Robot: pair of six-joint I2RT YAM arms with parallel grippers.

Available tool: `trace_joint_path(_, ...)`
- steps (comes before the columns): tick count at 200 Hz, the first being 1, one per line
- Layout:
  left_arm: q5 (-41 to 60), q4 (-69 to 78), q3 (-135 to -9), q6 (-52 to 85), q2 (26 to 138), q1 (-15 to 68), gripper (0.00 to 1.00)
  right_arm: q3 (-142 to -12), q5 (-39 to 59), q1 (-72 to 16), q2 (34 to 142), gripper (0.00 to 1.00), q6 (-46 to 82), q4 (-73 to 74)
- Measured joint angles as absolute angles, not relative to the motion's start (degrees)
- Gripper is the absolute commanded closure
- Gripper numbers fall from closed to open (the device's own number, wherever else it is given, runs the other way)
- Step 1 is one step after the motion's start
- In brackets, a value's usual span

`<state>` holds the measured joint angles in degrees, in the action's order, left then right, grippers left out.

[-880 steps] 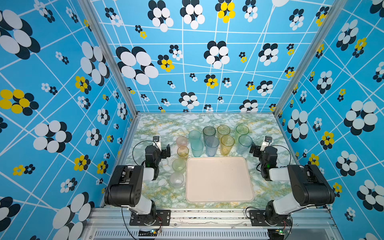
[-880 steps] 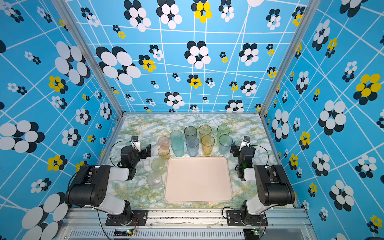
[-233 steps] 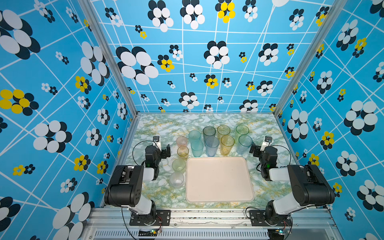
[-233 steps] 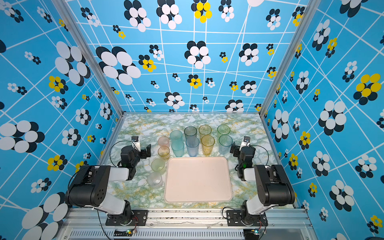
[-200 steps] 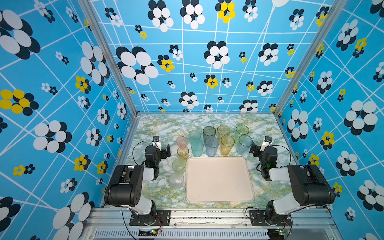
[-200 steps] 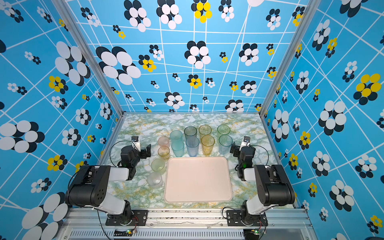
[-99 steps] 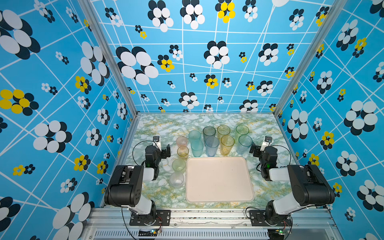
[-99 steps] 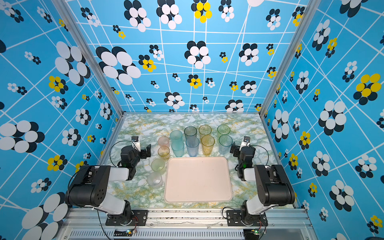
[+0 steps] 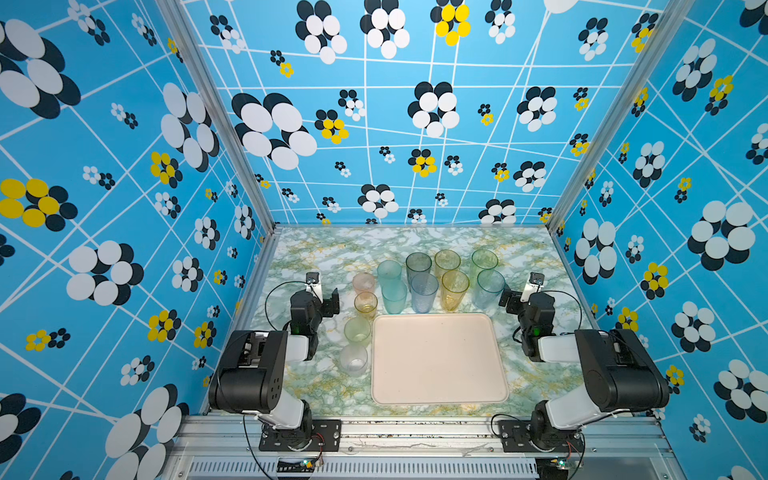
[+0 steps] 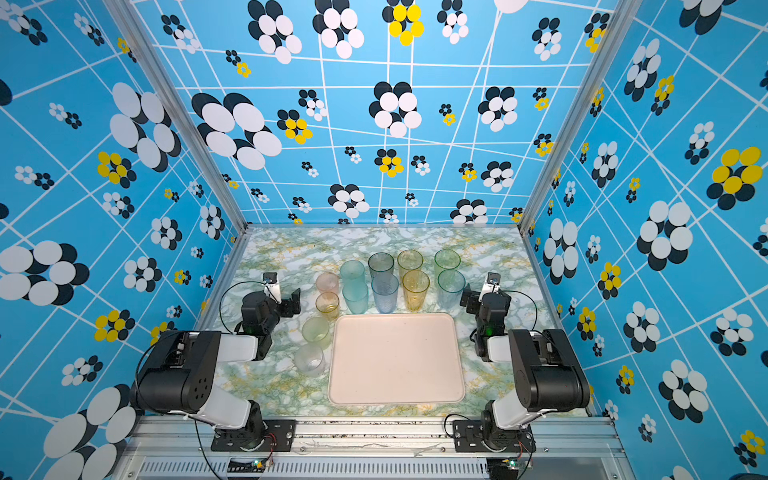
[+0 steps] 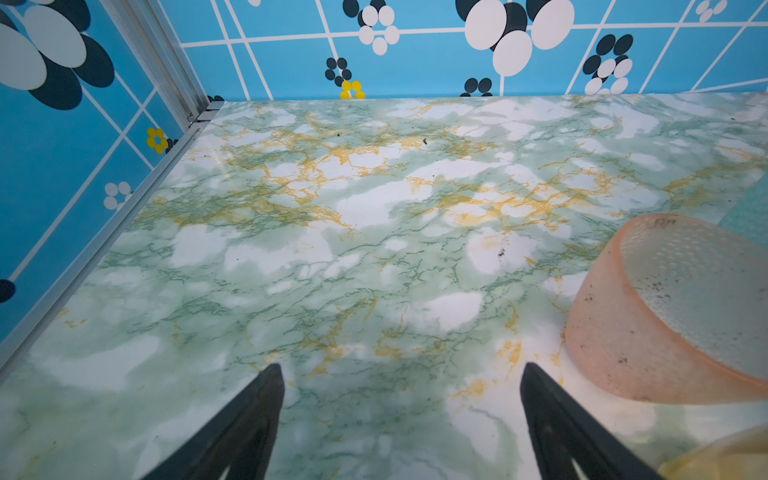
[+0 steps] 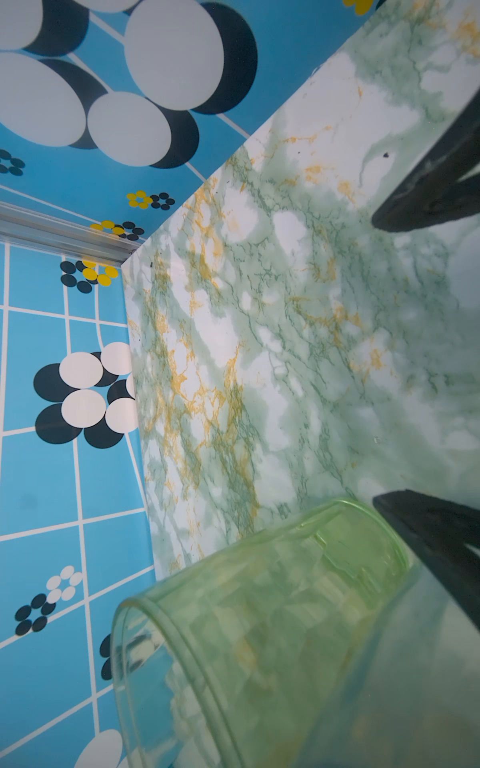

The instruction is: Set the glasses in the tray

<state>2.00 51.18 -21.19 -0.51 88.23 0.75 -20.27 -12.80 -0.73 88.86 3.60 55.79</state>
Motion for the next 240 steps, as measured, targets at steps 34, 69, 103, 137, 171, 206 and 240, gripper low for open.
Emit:
trace_joint_path(34, 2.02, 51.16, -21.19, -0.51, 88.23, 0.75, 0.19, -20.27, -12.80, -0.73, 88.86, 0.02, 3.60, 55.79)
trace_joint_path(69, 2.17, 51.18, -21.19, -0.54, 88.23, 0.75, 0.24, -20.27, -12.75, -0.73, 88.86, 0.09, 3.55, 55.79)
trace_joint_path(103, 2.17, 50.72, -21.21, -0.49, 88.14, 0.75, 0.27, -20.25, -13.30, -0.73, 88.36, 0.09, 3.77, 55.33)
trace_joint_path(137, 2.15, 47.40, -21.21, -0.45, 84.12, 0.75, 0.27, -20.25, -14.41, -0.73, 83.90, 0.10, 3.99, 52.84)
trace_joint_path(171, 0.10, 39.51, -22.00, 0.91, 73.71, 0.89, 0.30, -21.82, -16.16, -0.67, 75.90, 0.11, 4.45, 42.46)
trace_joint_path(206, -5.06, 26.13, -25.56, 3.05, 59.31, 4.25, 0.32, -29.87, -16.62, -0.62, 63.83, 0.12, 6.02, 24.88)
trace_joint_path(240, -8.64, 13.45, -33.45, 4.64, 52.42, 6.79, 0.36, -41.25, -14.17, -0.60, 55.88, 0.16, 10.52, 5.74)
